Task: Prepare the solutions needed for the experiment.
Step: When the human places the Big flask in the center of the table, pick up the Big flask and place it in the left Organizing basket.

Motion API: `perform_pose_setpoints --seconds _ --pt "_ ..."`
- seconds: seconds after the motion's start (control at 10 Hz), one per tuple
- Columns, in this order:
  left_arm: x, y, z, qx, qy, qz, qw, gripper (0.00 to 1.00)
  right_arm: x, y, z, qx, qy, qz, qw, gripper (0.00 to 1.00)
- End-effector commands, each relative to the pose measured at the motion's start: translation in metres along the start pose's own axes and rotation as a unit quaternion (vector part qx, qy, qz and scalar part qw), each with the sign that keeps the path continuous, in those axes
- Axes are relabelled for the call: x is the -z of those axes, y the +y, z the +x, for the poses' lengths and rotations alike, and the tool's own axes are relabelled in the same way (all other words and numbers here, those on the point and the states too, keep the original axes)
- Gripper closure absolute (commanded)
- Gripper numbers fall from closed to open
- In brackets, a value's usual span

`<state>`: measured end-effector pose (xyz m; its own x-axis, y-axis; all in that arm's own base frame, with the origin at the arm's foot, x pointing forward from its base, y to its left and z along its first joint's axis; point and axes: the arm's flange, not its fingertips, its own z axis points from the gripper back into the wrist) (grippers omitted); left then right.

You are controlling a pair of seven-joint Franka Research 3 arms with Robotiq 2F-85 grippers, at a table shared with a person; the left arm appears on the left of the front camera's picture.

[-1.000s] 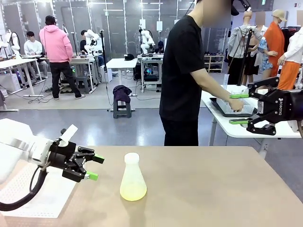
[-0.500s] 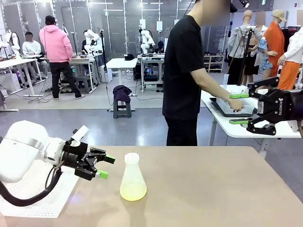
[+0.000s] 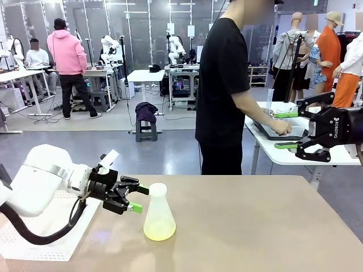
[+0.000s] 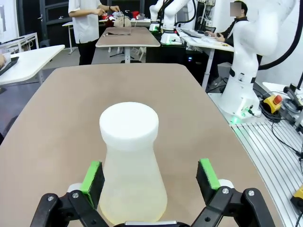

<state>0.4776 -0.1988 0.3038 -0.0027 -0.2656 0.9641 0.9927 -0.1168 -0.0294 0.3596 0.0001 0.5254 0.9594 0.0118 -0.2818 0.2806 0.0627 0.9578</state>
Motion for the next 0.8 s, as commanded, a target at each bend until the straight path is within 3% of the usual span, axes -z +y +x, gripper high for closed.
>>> perform_pose_setpoints --seconds 0.0,0.7 --pt "0.015 0.014 -0.001 -0.001 0.006 0.005 1.000 0.00 0.000 0.002 -0.001 -0.004 0.000 0.003 1.000 0.37" --pt "0.057 0.035 -0.003 -0.029 -0.007 -0.020 0.999 0.00 0.000 0.002 -0.001 -0.004 0.000 0.003 1.000 0.37"
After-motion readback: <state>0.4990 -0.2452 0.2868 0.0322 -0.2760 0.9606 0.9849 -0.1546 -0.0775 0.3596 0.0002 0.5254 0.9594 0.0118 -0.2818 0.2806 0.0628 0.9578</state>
